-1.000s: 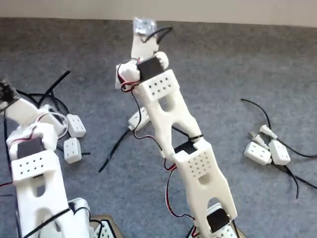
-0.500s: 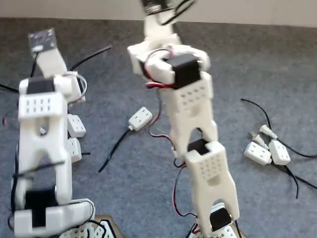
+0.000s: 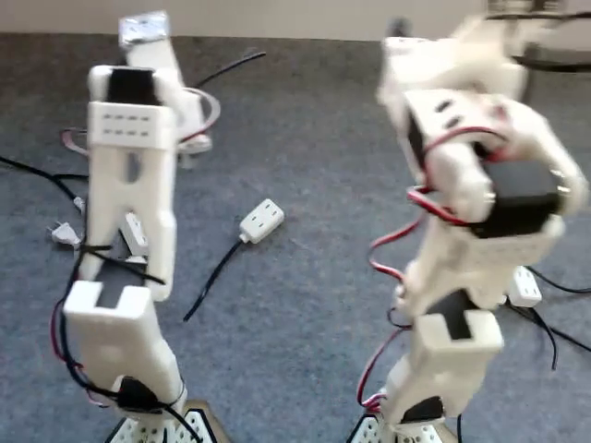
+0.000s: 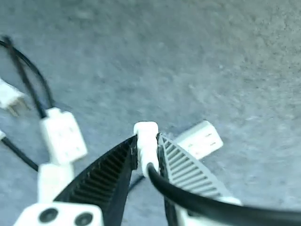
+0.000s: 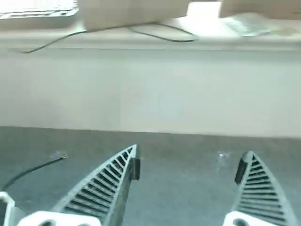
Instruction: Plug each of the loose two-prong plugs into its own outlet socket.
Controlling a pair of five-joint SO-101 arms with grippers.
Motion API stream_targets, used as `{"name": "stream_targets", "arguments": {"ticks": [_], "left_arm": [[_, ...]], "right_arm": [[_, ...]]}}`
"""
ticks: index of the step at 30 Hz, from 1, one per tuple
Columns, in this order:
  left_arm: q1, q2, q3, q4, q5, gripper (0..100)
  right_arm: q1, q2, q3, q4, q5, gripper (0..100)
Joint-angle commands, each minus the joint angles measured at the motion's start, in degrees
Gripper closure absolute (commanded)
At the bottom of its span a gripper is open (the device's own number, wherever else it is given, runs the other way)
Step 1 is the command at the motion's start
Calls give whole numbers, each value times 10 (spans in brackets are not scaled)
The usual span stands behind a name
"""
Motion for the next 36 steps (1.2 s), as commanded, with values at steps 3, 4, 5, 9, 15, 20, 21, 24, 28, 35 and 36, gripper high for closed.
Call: {"name": "stream_targets", "arguments": {"ticks": [3, 4, 5, 9, 15, 20, 21, 24, 28, 35, 36], "left_arm": [[87, 36, -24, 12, 193, 937], [91, 37, -24, 11, 212, 937], [95, 38, -25, 11, 227, 937], [112, 41, -25, 11, 270, 937], [155, 43, -17, 11, 275, 937], [160, 44, 31, -1, 344, 934], [160, 44, 46, -12, 349, 934], [152, 44, 89, -58, 359, 934], [138, 43, 149, -128, 400, 934], [150, 44, 173, -153, 407, 934], [150, 44, 173, -153, 407, 934]], "right_arm": [[120, -159, 269, 22, 9, 680], [135, -182, 316, 21, 14, 680], [144, -203, 359, 20, 28, 680], [156, -273, 510, 20, 86, 680], [156, -335, 625, 20, 92, 680], [156, -363, 668, 20, 89, 680], [155, -366, 679, 20, 89, 680], [153, -371, 708, 19, 88, 680], [153, -370, 733, 19, 88, 680], [153, -370, 743, 19, 88, 680], [153, -370, 743, 19, 88, 680]]}}
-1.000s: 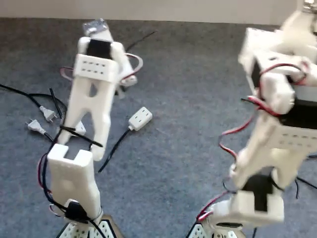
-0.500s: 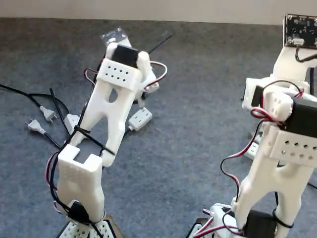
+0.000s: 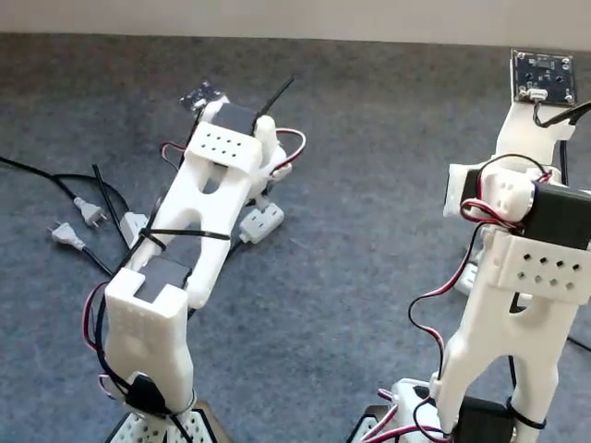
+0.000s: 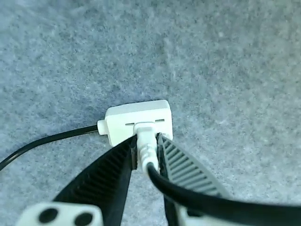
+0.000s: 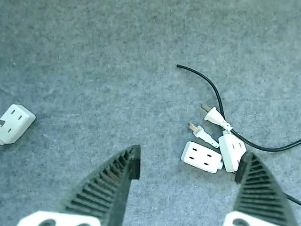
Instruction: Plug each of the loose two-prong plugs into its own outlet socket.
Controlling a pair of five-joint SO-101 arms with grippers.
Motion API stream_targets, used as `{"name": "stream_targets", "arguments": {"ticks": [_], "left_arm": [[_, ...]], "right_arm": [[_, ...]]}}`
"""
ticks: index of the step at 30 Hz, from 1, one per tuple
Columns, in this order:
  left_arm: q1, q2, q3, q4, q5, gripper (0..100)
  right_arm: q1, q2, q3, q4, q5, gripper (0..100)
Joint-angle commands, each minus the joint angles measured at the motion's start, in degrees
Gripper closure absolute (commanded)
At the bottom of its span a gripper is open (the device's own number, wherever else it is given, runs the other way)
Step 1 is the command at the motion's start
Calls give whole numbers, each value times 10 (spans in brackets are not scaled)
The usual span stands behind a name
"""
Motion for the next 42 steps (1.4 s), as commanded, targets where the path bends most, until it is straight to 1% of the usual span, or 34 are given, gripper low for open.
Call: {"name": "stream_targets", "arguments": {"ticks": [1, 6, 9, 12, 15, 18, 30, 36, 42], "left_arm": [[7, -2, -2, -9, 4, 934], [10, -2, -2, -10, 6, 934], [8, -1, -2, -11, 37, 934], [12, 22, -8, -12, 42, 934], [22, 56, -8, -49, 41, 934], [22, 69, -9, -69, 41, 934], [24, 42, -3, -67, 40, 936], [50, 42, -3, -67, 40, 936], [47, 42, -3, -67, 40, 936]], "right_arm": [[3, -16, -1, 19, 3, 680], [3, -13, -1, 19, 3, 680], [3, -13, -1, 19, 3, 680], [3, -13, -1, 19, 3, 680], [3, -13, -1, 19, 3, 680], [3, -13, -1, 19, 3, 680], [2, -13, 0, 7, 3, 680], [2, -13, 0, 9, 3, 680], [2, -13, 0, 11, 3, 680]]}}
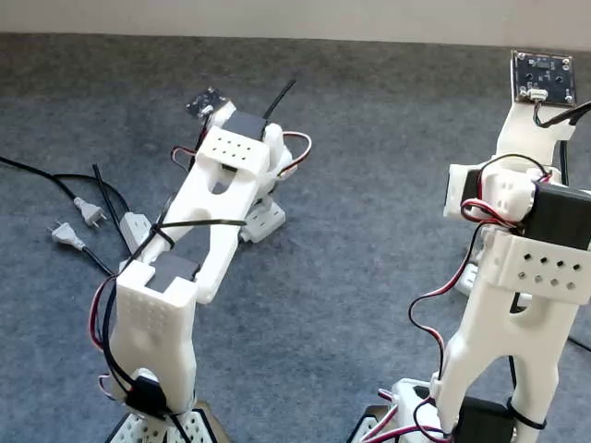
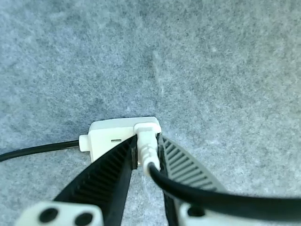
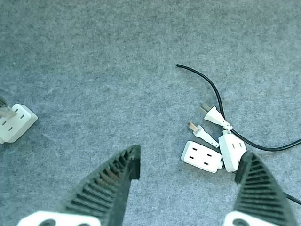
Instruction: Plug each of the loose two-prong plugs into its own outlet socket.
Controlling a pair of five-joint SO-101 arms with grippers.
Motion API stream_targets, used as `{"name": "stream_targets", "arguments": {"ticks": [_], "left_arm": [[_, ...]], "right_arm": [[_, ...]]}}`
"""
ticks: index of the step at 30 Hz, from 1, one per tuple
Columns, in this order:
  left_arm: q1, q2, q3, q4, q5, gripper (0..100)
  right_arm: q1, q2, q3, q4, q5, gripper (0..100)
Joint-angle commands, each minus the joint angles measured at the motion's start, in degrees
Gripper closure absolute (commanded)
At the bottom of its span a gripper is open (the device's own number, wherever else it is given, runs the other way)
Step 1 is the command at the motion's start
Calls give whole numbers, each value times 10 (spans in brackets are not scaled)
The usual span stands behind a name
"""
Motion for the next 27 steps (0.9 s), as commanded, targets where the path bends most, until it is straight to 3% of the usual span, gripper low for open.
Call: {"name": "stream_targets", "arguments": {"ticks": [1, 18, 22, 27], "left_arm": [[18, -22, -1, -4, 3, 936], [22, -20, -72, 77, 3, 934], [21, -24, -74, 78, 2, 936], [20, -24, -79, 87, -9, 936]], "right_arm": [[3, -13, -2, 11, 3, 680], [8, -18, 56, 7, 6, 680], [64, -18, 77, -22, 9, 680], [155, -17, 80, -60, 83, 680]]}}
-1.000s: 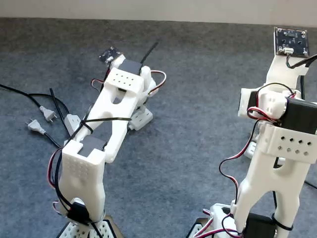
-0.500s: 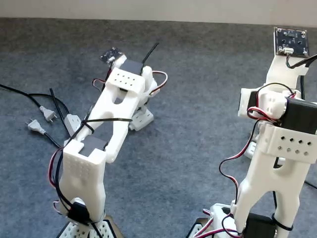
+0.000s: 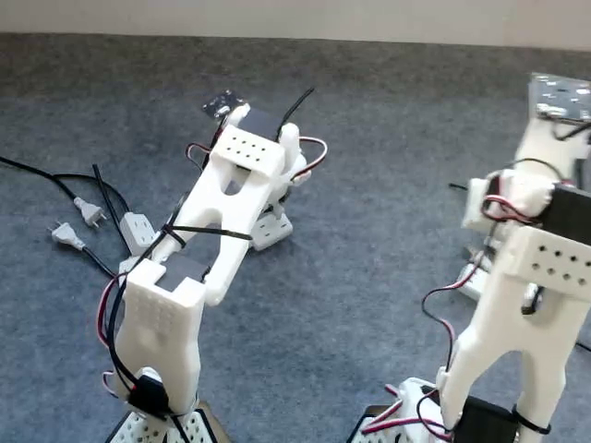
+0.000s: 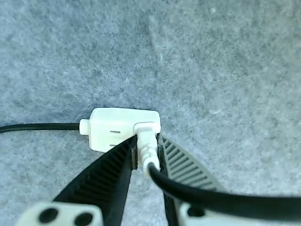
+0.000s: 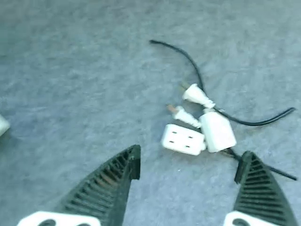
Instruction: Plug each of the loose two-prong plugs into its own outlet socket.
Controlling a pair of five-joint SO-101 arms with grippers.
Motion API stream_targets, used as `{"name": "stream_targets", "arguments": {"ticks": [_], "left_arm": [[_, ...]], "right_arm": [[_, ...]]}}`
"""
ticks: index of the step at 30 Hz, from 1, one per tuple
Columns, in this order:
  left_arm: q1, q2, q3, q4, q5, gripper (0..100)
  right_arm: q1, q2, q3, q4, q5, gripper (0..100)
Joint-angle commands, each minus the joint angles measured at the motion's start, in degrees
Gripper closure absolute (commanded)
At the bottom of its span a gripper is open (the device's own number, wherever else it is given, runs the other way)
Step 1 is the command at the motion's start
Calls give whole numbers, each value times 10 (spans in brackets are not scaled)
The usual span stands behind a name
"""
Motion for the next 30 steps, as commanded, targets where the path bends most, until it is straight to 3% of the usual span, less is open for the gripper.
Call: {"name": "stream_targets", "arguments": {"ticks": [1, 7, 14, 21, 30], "left_arm": [[9, -26, -36, 23, -19, 937], [24, -24, -58, 53, -27, 937], [12, -19, -51, 33, -26, 937], [-11, -20, 36, -78, -31, 937], [8, -26, 37, -34, -30, 937]], "right_arm": [[64, -11, 0, -22, 47, 680], [136, -18, 78, -81, 72, 680], [138, -19, 145, -134, 69, 680], [138, -19, 148, -133, 69, 680], [138, -20, 144, -131, 69, 680]]}}
